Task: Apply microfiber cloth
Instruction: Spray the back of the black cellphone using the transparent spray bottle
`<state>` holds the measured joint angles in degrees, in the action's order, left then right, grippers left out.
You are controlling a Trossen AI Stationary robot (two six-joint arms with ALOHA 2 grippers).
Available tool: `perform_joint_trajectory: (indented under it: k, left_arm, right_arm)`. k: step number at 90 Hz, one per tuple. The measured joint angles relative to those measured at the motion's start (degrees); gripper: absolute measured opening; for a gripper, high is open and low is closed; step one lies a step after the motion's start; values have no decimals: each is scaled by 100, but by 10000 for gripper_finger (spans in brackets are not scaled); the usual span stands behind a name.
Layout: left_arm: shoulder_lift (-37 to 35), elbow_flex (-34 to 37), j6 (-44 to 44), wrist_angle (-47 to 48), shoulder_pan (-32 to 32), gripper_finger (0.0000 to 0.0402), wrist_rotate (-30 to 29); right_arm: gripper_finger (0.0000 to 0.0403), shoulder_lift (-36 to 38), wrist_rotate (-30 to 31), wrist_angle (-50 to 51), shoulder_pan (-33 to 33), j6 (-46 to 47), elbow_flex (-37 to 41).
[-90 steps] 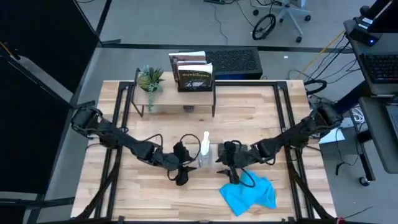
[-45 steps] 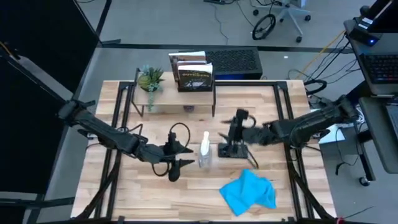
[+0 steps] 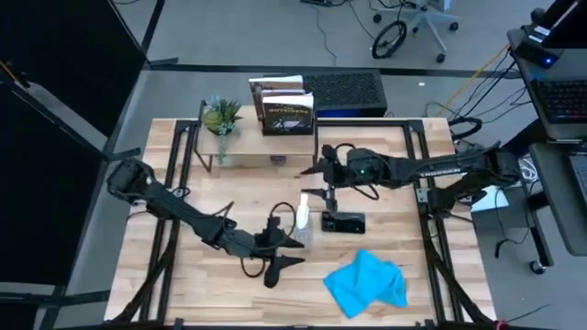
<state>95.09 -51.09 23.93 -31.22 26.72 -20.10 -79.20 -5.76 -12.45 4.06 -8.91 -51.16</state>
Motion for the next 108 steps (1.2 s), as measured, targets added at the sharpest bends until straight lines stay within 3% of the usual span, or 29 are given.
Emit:
perform_joint_trajectory:
  k: [13,67,93,108]
  left_arm:
    - [17,0,110,59,-122,178,-227]
    - [19,2,109,164,-253,178,-629]
    - [19,2,111,172,-338,178,-679]
    - [19,2,115,175,-373,178,-688]
  right_arm:
    - [215,-10,-222,40,-143,2,0]
    - [215,613,-148,1204,-480,380,2]
    - [215,604,-137,1202,-935,680,2]
    - [215,551,208,1013,-1182,761,4]
